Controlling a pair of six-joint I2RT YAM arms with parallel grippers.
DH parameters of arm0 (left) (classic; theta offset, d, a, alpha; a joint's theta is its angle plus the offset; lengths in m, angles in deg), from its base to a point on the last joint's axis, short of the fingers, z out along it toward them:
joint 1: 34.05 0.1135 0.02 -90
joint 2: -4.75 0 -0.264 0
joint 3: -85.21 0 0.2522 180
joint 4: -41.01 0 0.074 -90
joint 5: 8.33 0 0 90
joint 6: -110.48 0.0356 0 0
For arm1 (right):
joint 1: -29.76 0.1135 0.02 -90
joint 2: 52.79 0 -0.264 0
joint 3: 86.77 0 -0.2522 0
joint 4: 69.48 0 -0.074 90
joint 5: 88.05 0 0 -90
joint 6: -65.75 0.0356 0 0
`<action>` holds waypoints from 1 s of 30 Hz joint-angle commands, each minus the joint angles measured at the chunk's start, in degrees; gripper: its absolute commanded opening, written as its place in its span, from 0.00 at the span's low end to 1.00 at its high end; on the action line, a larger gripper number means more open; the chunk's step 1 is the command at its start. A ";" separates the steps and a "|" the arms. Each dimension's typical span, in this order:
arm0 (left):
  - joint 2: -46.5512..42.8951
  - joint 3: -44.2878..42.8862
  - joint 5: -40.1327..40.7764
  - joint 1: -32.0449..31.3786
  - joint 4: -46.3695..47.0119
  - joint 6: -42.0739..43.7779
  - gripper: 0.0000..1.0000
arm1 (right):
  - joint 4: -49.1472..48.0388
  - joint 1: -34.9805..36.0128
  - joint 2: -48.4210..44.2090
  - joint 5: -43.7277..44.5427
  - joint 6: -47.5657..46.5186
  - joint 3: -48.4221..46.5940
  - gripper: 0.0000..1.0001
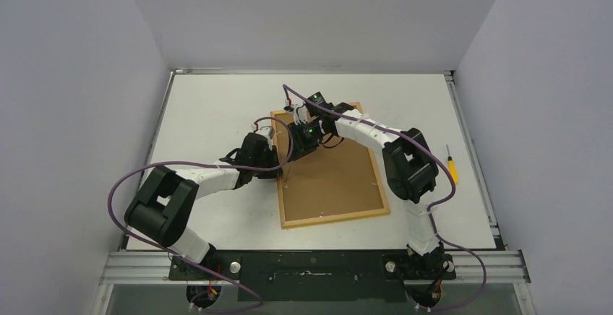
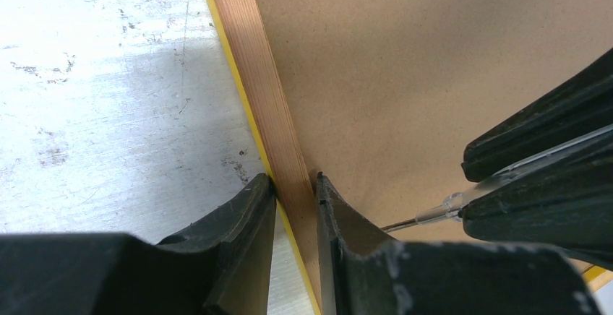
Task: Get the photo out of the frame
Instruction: Release the photo frame item from the photo frame.
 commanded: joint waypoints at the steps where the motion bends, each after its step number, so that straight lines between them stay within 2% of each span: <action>1: -0.08 -0.02 -1.95 -0.19 0.20 1.44 0.00 | -1.28 0.73 0.79 -1.16 -0.65 0.09 0.05; 30: -0.77 0.24 -1.39 -0.20 0.33 1.33 0.00 | 6.16 3.41 0.59 0.23 -5.68 0.32 0.05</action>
